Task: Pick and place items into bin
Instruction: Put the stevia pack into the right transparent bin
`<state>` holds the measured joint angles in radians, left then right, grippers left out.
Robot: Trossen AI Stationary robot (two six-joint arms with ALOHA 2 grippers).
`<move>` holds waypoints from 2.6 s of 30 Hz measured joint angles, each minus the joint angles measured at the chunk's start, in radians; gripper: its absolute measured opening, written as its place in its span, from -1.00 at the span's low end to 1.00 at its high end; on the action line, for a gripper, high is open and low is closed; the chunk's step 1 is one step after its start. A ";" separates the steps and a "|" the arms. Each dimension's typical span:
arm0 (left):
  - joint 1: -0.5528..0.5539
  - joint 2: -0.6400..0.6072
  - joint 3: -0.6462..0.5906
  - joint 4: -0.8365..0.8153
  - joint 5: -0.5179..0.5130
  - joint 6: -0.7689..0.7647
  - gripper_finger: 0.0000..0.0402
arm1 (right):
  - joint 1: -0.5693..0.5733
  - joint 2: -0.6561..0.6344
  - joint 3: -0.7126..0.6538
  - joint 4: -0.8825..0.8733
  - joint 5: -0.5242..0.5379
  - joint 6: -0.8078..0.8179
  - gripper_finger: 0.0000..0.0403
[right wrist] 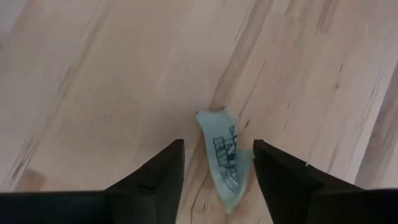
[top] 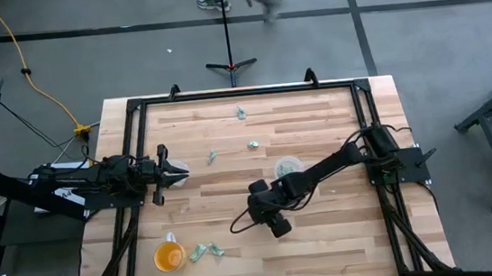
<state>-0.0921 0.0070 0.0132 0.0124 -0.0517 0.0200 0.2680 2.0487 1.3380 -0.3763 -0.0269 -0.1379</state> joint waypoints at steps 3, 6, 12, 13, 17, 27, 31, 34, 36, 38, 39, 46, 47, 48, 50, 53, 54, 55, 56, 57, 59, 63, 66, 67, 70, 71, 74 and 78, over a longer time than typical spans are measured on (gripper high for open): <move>0.000 0.000 0.000 0.000 0.000 0.000 -0.60 | 0.000 0.000 0.000 -0.036 0.001 -0.001 -0.20; 0.000 0.000 0.000 0.000 0.000 0.000 -0.60 | 0.000 0.000 0.000 -0.058 0.021 0.003 -0.34; 0.000 0.000 0.000 0.000 0.000 0.000 -0.60 | -0.005 0.000 0.020 -0.083 0.048 0.002 -0.77; 0.000 0.000 0.000 0.000 0.000 0.000 -0.60 | -0.008 -0.002 0.036 -0.117 0.056 0.002 -0.86; 0.000 0.000 0.000 0.000 0.000 0.000 -0.60 | -0.020 -0.029 0.143 -0.418 0.209 0.029 -0.94; 0.000 0.000 0.000 0.000 0.000 0.000 -0.60 | -0.063 -0.128 0.313 -0.973 0.417 0.254 -0.95; 0.000 0.000 0.000 0.000 0.000 0.000 -0.60 | -0.101 -0.167 0.221 -0.931 0.345 0.290 -0.96; 0.000 0.000 0.000 0.000 0.000 0.000 -0.60 | -0.126 -0.173 0.129 -0.837 0.289 0.268 -0.99; 0.000 0.000 0.000 0.000 0.000 0.000 -0.60 | -0.141 -0.173 0.079 -0.767 0.280 0.287 -0.97; 0.000 0.000 0.000 0.000 0.000 0.000 -0.60 | -0.157 -0.173 0.038 -0.738 0.281 0.307 -0.90; 0.000 0.000 0.000 0.000 0.000 0.000 -0.60 | -0.165 -0.174 0.022 -0.738 0.282 0.318 -0.85; 0.000 0.000 0.000 0.000 0.000 0.000 -0.60 | -0.205 -0.174 0.048 -0.740 0.273 0.329 -0.33; 0.000 0.000 0.000 0.000 0.000 0.000 -0.60 | -0.207 -0.174 0.065 -0.734 0.266 0.304 -0.25; 0.000 0.000 0.000 0.000 0.000 0.000 -0.60 | -0.210 -0.175 0.080 -0.721 0.259 0.276 -0.18; 0.000 0.000 0.000 0.000 0.000 0.000 -0.60 | -0.216 -0.175 0.106 -0.672 0.259 0.220 -0.07; 0.000 0.000 0.000 0.000 0.000 0.000 -0.60 | -0.233 -0.179 0.112 -0.509 0.251 0.084 -0.01; 0.000 0.000 0.000 0.000 0.000 0.000 -0.60 | -0.243 -0.180 0.108 -0.437 0.230 0.035 0.00; 0.000 0.000 0.000 0.000 0.000 0.000 -0.60 | -0.259 -0.181 0.102 -0.365 0.195 -0.006 -0.01; 0.000 0.000 0.000 0.000 0.000 0.000 -0.60 | -0.279 -0.181 0.099 -0.310 0.152 -0.038 -0.02; 0.000 0.000 0.000 0.000 0.000 0.000 -0.60 | -0.303 -0.181 0.096 -0.262 0.115 -0.059 -0.03; 0.000 0.000 0.000 0.000 0.000 0.000 -0.60 | -0.356 -0.181 0.081 -0.175 0.085 -0.069 -0.05; 0.000 0.000 0.000 0.000 0.000 0.000 -0.60 | -0.460 -0.164 0.070 -0.067 0.072 -0.050 -0.08; 0.000 0.000 0.000 0.000 0.000 0.000 -0.60 | -0.512 -0.131 0.069 -0.048 0.029 -0.054 -0.09; 0.000 0.000 0.000 0.000 0.000 0.000 -0.60 | -0.523 -0.118 0.069 -0.045 0.013 -0.060 -0.09; 0.000 0.000 0.000 0.000 0.000 0.000 -0.60 | -0.548 -0.105 0.066 -0.044 -0.037 -0.070 -0.09; 0.000 0.000 0.000 0.000 0.000 0.000 -0.60 | -0.556 -0.105 0.067 -0.035 -0.056 -0.068 -0.09; 0.000 0.000 0.000 0.000 0.000 0.000 -0.60 | -0.575 -0.106 0.068 -0.028 -0.115 -0.053 -0.09; 0.000 0.000 0.000 0.000 0.000 0.000 -0.60 | -0.584 -0.086 0.069 -0.031 -0.090 -0.093 -0.09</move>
<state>-0.0919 0.0068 0.0132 0.0124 -0.0519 0.0200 -0.3165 1.9623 1.4067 -0.4077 -0.1166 -0.2314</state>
